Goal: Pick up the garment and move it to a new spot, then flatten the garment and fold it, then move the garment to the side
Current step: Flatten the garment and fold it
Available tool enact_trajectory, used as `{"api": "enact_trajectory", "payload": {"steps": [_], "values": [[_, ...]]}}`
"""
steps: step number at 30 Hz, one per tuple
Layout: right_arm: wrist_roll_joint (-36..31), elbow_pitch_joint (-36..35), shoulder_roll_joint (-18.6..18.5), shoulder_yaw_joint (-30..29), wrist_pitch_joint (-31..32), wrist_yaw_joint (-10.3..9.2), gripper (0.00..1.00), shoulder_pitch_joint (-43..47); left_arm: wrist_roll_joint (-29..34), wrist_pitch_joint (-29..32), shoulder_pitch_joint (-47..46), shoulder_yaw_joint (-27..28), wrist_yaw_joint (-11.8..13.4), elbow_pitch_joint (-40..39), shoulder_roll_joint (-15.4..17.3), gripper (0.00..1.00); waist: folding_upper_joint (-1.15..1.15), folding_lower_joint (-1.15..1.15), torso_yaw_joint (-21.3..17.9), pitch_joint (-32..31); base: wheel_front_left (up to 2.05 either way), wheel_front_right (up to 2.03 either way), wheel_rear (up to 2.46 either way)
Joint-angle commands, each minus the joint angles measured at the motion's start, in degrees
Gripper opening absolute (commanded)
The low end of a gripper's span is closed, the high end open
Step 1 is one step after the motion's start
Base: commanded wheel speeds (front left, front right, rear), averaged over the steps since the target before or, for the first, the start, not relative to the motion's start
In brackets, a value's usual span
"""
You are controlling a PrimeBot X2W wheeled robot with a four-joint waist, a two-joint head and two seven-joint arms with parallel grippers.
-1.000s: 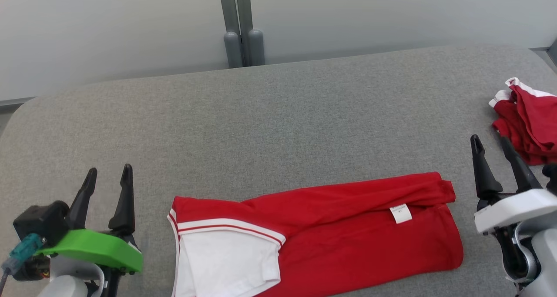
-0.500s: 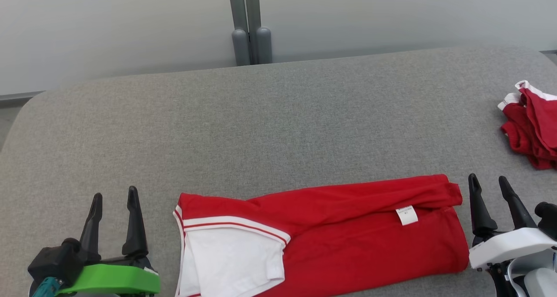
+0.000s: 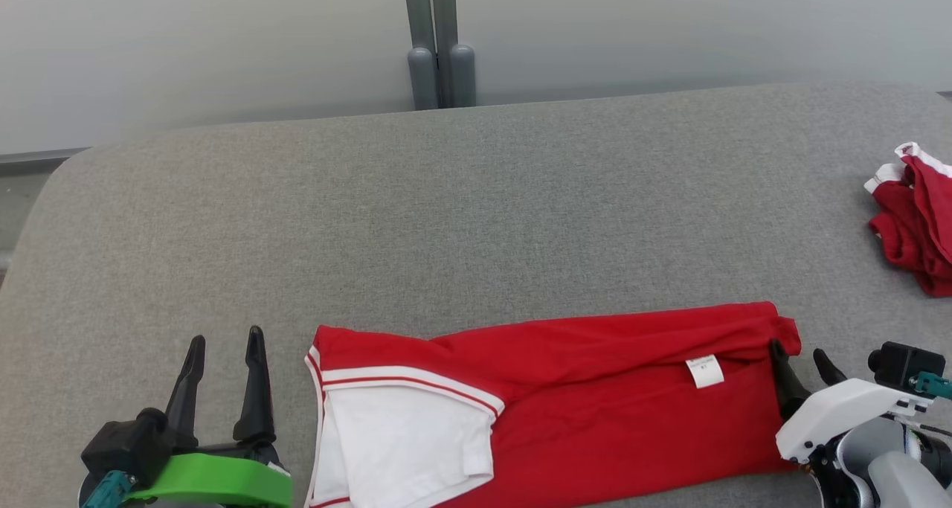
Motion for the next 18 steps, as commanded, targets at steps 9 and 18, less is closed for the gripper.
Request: {"api": "enact_trajectory", "payload": {"steps": [9,18], "values": [[6.9,9.8,1.2,0.3,1.9,0.02,1.0,-3.3,1.6,-0.1,-1.5,1.0,-1.5,2.1,-0.7,1.0,0.0,0.0,1.8,0.6,0.0,0.0,0.0],[14.1,10.7,0.9,4.3,0.6,0.02,0.0,-4.0,2.4,-0.1,-1.7,1.1,-2.0,3.5,-0.9,1.0,0.0,0.0,2.6,-0.1,0.0,0.0,0.0]]}}
